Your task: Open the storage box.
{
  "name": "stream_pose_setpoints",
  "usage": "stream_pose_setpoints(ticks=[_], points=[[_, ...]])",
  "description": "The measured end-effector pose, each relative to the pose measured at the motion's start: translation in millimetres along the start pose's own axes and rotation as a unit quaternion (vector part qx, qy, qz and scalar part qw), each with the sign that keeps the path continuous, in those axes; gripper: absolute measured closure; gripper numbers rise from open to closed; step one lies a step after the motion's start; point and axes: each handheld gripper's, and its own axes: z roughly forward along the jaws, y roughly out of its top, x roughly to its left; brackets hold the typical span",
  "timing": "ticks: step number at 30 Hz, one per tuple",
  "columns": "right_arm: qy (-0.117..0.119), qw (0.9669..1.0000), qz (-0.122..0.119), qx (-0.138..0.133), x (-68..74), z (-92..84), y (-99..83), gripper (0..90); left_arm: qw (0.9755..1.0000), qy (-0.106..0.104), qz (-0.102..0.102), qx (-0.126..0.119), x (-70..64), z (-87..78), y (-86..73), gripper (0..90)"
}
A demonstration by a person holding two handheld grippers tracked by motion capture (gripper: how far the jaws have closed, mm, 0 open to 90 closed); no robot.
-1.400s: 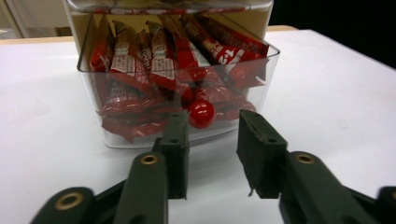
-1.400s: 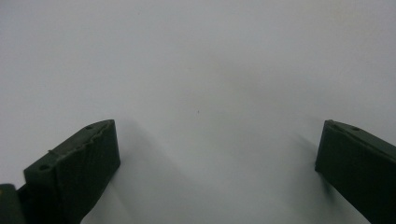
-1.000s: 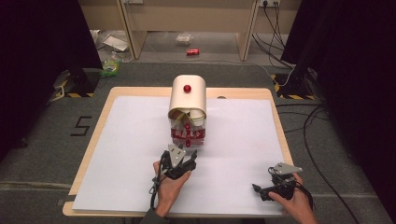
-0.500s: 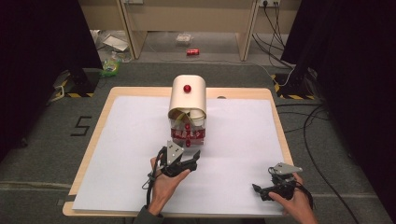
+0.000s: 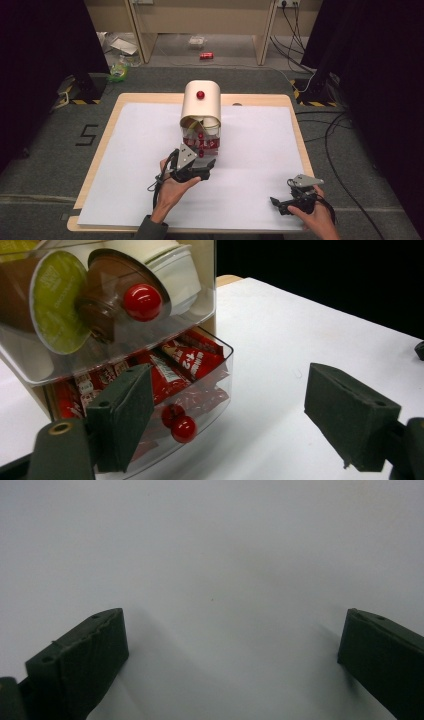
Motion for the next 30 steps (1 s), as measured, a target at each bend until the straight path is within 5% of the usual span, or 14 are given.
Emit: stream_pose_setpoints(ticks=[15,24,30], points=[[0.000,1.0000,0.000,0.000,0.0,0.0,0.1,0.2,0.9993,0.008,0.035,0.015,10.8,19.1,-8.0,19.1],[0.000,1.0000,0.000,0.000,0.0,0.0,0.0,0.2,0.9999,0.002,0.010,0.014,13.3,19.4,-10.2,18.7],[0.001,1.0000,0.000,0.000,0.0,0.0,0.1,0.2,0.9998,0.008,0.012,0.015,11.9,16.9,-10.5,19.6]])
